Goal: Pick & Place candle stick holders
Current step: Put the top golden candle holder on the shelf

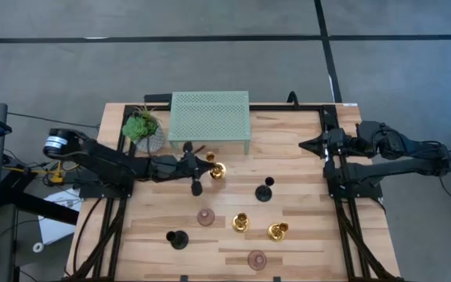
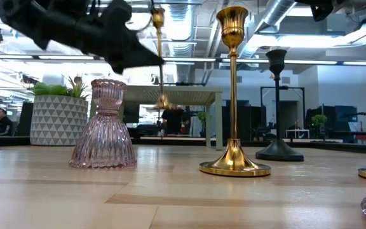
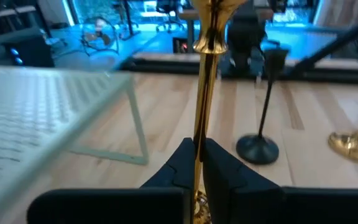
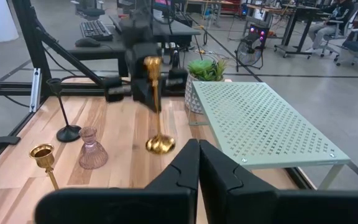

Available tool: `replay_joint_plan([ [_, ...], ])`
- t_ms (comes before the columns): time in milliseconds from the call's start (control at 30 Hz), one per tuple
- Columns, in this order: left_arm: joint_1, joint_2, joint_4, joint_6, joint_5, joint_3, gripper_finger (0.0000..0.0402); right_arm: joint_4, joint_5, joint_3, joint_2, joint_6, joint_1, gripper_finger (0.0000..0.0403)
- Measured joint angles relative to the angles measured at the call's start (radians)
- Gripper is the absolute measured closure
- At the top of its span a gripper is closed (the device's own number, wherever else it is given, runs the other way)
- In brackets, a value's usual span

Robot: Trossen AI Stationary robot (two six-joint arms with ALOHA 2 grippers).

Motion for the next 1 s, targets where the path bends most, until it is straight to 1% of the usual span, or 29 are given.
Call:
replay_joint_plan([
  [133,0.0,-0.119,-0.066,0.0,-0.044,0.0,0.039,0.0,0.0,0.0,0.0,0.0,0.0,0.0403],
  [233,0.0,-0.171,-0.08,0.0,-0.088,0.0,0.0389,0.0,0.0,0.0,0.0,0.0,0.0,0.0403],
  [333,0.0,-0.198,-0.08,0.0,-0.103,0.0,0.0386,0.0,0.0,0.0,0.0,0.0,0.0,0.0403],
  [600,0.0,-0.218,-0.09,0.003,-0.107,0.002,0.0388,0.0,0.0,0.0,0.0,0.0,0.0,0.0403],
  [667,0.002,-0.218,-0.13,0.004,-0.123,0.033,0.0389,0.0,0.0,0.0,0.0,0.0,0.0,0.0403],
  [833,0.003,-0.217,-0.32,0.048,-0.176,0.162,0.0389,0.0,0.0,0.0,0.0,0.0,0.0,0.0403],
  [867,0.006,-0.217,-0.365,0.059,-0.2,0.192,0.0388,0.0,0.0,0.0,0.0,0.0,0.0,0.0403],
  [1000,0.035,-0.217,-0.499,0.121,-0.348,0.286,0.0388,0.0,0.0,0.0,0.0,0.0,0.0,0.0403],
])
